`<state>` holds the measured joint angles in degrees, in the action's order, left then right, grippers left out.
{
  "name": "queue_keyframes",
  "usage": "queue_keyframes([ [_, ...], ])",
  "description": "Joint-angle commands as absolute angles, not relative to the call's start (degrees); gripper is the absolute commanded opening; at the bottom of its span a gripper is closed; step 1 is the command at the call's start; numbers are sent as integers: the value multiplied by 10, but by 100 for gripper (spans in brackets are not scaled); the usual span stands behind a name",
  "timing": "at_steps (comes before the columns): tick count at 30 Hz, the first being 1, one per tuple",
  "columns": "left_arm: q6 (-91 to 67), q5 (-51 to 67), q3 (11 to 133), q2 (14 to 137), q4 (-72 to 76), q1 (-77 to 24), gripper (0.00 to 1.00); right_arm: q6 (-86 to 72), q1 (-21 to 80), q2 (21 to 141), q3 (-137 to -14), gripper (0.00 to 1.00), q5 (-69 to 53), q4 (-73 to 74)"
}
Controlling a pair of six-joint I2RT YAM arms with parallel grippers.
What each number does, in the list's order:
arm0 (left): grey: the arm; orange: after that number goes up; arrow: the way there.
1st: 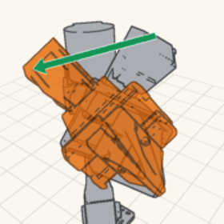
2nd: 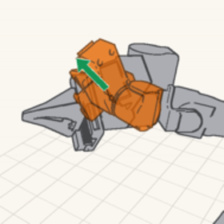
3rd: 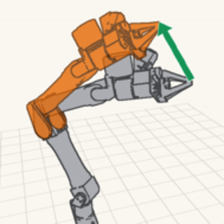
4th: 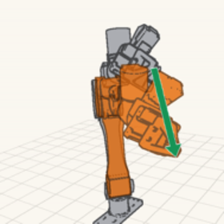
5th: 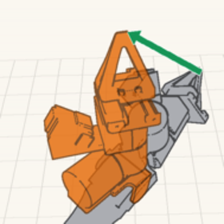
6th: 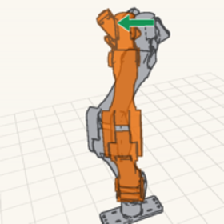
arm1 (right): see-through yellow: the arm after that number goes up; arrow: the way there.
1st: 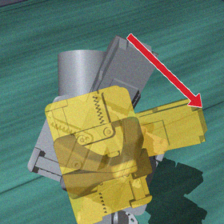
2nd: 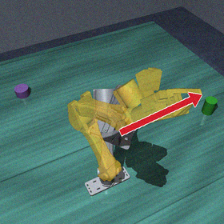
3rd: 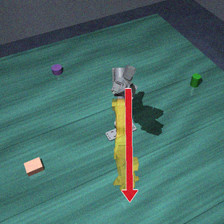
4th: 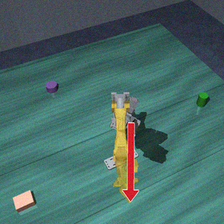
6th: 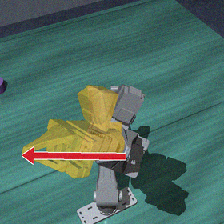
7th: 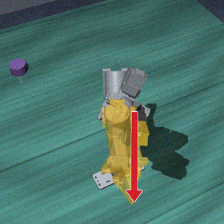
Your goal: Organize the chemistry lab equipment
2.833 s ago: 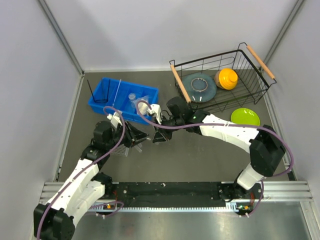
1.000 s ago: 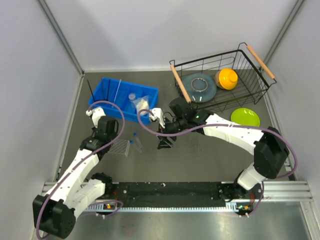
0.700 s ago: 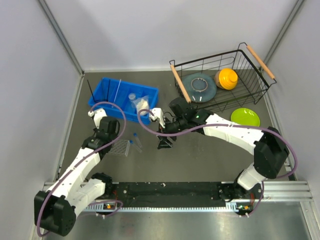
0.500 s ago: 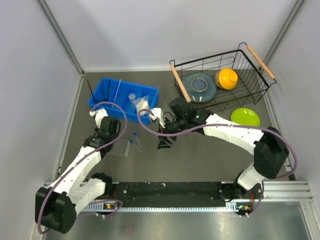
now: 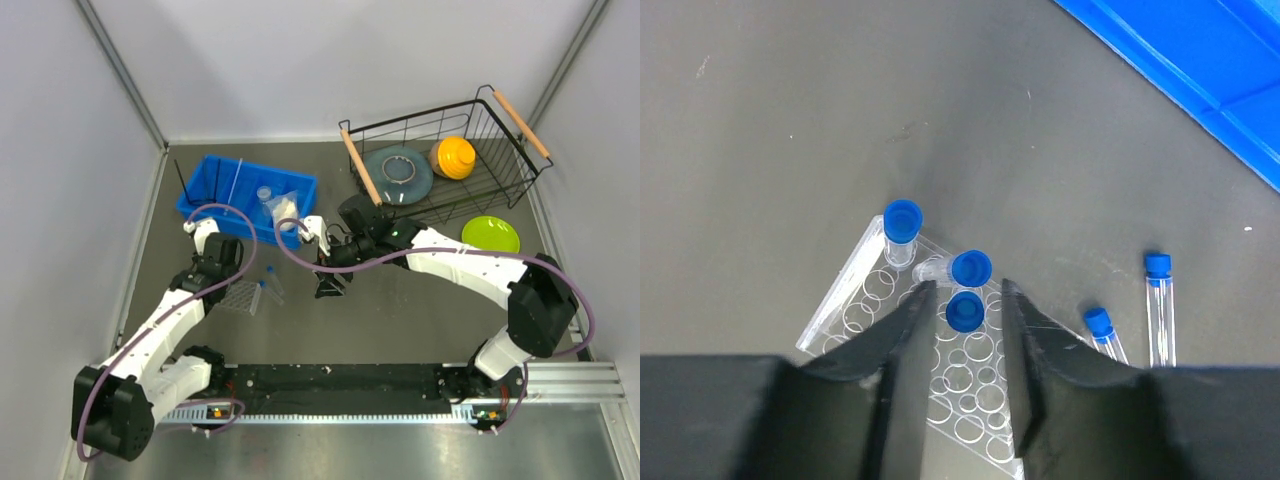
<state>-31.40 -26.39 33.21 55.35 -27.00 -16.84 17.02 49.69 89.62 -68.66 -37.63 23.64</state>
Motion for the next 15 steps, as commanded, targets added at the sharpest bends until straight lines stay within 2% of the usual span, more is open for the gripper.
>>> queue_keyframes([
  [1,-310,-265,352,536,-269,-165,41,184,492,868,-703,68,-384,228],
  [5,-307,-264,372,522,-285,-165,50,183,493,873,-703,68,-385,227],
  [10,-307,-258,390,484,-311,-165,54,181,493,880,-704,68,-387,226],
  [15,-308,-258,399,433,-330,-165,68,155,493,904,-717,68,-392,224],
])
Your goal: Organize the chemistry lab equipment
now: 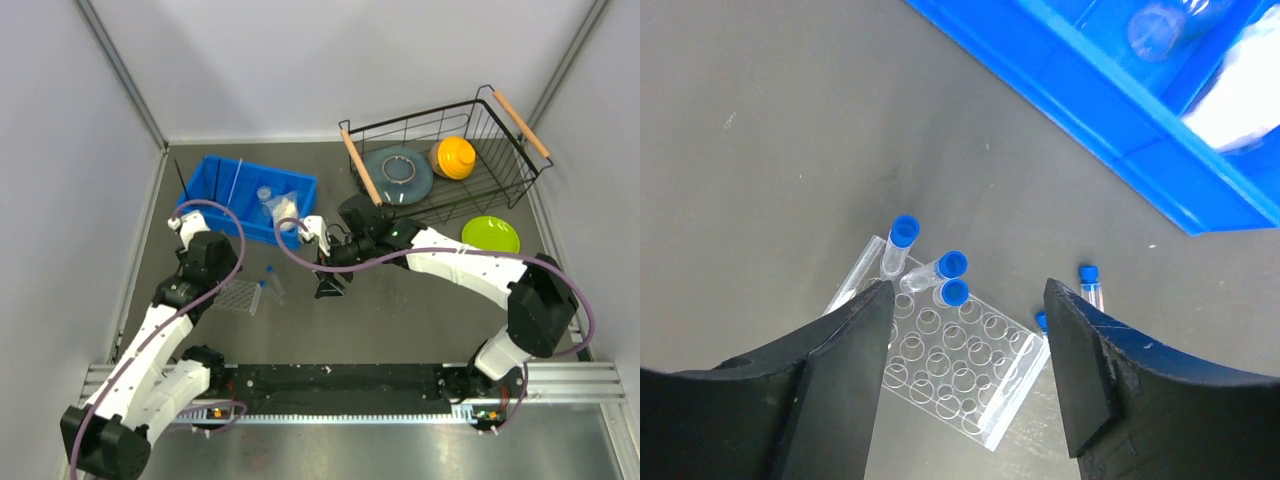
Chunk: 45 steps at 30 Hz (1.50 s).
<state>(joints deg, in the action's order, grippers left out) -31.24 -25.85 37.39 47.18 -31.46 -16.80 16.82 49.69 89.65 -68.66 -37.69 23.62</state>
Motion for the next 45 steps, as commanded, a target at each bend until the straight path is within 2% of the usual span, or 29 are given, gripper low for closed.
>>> queue_keyframes([
  [1,-309,-257,399,413,-337,-165,72,148,493,910,-721,68,-392,223],
  [2,-309,-256,399,403,-339,-164,76,135,494,916,-724,68,-392,222],
  [5,-308,-229,391,347,-340,-165,80,108,501,940,-742,68,-386,220],
  [10,-308,-211,366,212,-344,-165,96,54,516,1003,-779,68,-337,223],
  [12,-314,-223,361,154,-353,-165,99,22,516,1026,-809,68,-322,235],
  [18,-320,-257,359,49,-385,-165,99,4,519,1110,-910,68,-273,279],
  [25,-319,-269,376,31,-416,-165,99,-31,553,1195,-1001,68,-198,313],
  [35,-301,-256,391,18,-422,-165,99,-27,579,1267,-1067,65,-89,321],
  [45,-298,-251,384,10,-424,-166,99,-28,593,1299,-1080,60,-70,321],
])
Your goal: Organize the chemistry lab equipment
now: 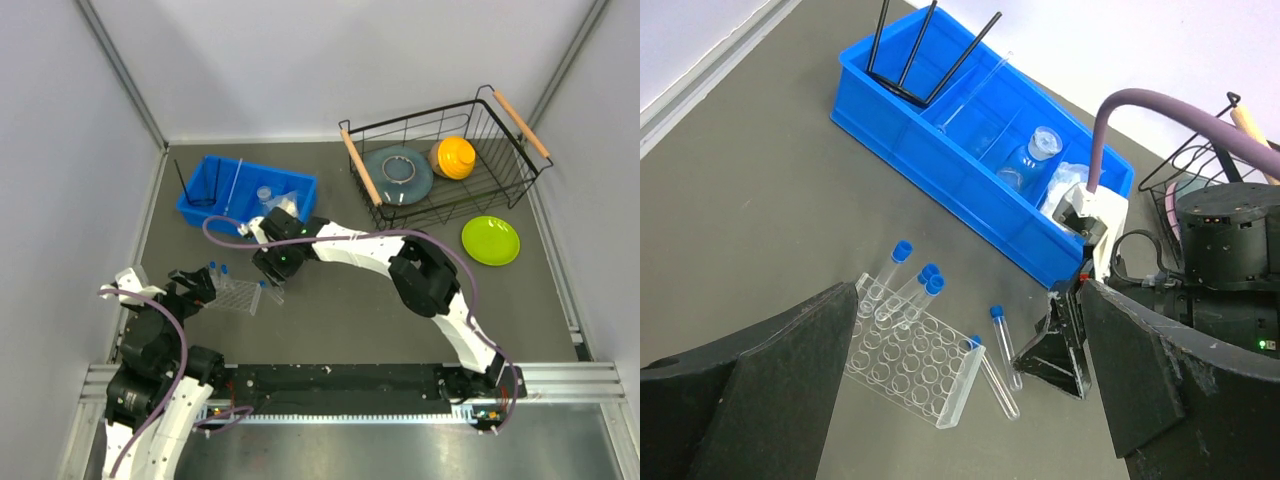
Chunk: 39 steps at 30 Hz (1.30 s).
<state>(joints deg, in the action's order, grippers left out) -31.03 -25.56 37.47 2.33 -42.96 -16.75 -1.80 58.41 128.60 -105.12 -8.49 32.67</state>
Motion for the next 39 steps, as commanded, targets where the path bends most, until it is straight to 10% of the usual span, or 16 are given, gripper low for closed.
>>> queue_keyframes([
  [1,-300,-252,384,9,-425,-165,99,-27,593,1300,-1081,60,-70,321],
  [39,-503,-90,317,31,-392,-166,99,-21,579,1163,-939,10,-53,278],
])
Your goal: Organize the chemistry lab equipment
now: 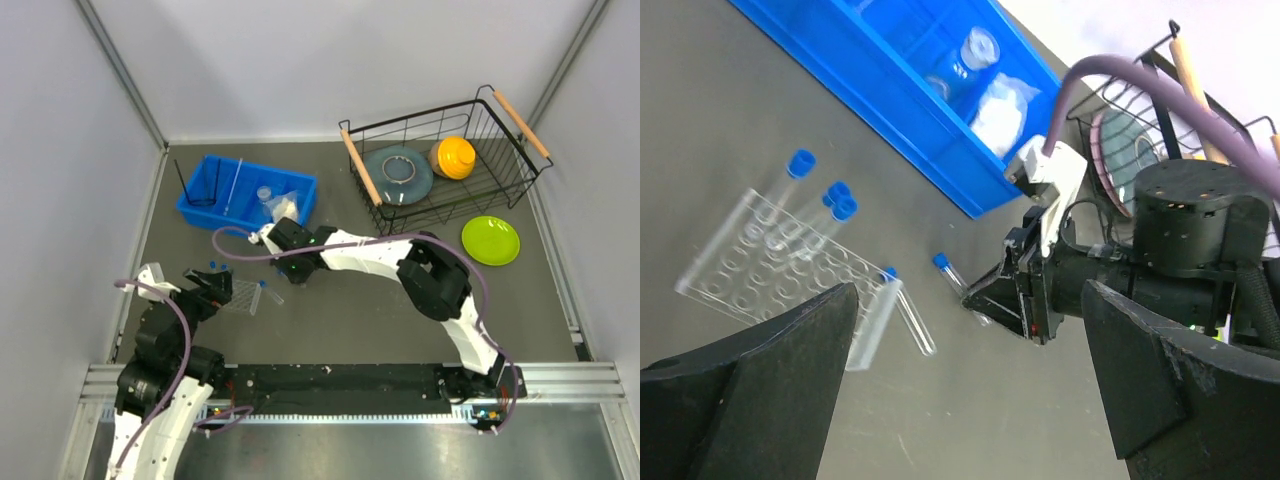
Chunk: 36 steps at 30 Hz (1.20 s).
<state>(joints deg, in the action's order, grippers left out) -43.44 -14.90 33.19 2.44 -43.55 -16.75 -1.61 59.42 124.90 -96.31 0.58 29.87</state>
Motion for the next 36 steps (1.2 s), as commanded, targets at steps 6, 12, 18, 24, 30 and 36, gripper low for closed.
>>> queue_keyframes([
  [6,-569,-18,298,44,-339,-166,95,-25,566,1080,-854,9,-148,228],
  [12,-646,99,241,85,-214,-166,95,-21,541,1000,-797,8,-242,196],
  [18,-725,190,186,141,-72,-165,95,-6,533,964,-777,8,-309,197],
  [24,-713,233,195,199,-66,-166,92,-3,532,956,-786,8,-346,200],
  [30,-692,265,202,247,-71,-166,79,-3,533,954,-786,9,-361,201],
  [36,-678,260,204,270,-88,-166,67,25,533,947,-783,9,-363,207],
])
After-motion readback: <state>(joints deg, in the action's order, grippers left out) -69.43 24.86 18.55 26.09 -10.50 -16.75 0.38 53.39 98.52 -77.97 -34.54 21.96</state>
